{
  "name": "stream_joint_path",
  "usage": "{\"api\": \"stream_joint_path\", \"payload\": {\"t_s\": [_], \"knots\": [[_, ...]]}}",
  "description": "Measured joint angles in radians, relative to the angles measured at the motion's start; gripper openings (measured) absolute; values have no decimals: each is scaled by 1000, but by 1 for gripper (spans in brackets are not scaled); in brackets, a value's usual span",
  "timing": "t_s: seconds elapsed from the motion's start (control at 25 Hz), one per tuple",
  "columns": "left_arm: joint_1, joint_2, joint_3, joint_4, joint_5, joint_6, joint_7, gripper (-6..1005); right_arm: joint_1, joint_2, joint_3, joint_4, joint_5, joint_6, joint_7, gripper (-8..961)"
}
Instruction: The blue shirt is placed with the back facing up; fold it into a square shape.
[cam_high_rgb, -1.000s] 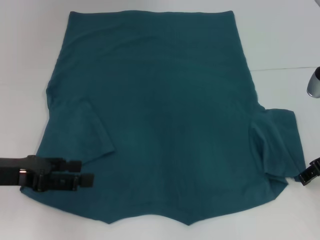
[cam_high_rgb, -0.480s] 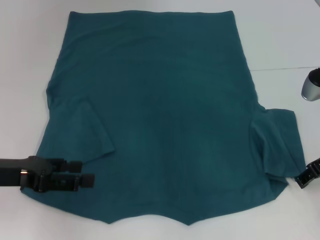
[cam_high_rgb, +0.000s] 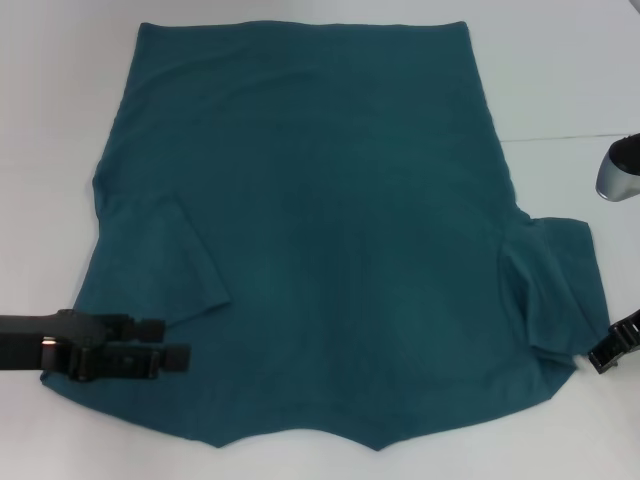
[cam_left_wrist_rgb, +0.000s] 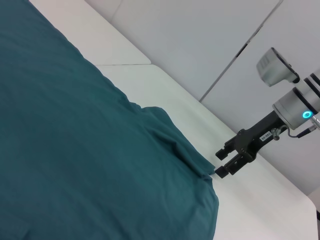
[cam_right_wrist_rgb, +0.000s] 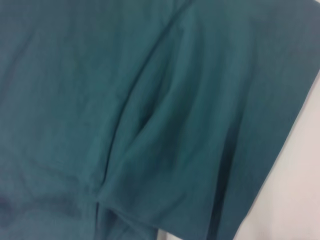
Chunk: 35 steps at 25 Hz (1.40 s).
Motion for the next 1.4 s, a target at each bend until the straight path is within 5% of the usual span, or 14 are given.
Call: {"api": "stream_joint_path", "payload": {"t_s": [0.96,1.4], "knots": [[14,-8,-4,-9,-2,-2,-8,847,12,9,-21,56,3,120,3,834],[21,-10,-6,-9,-2,-2,-8,847,3,30,-14,44,3,140,-18,377]]}}
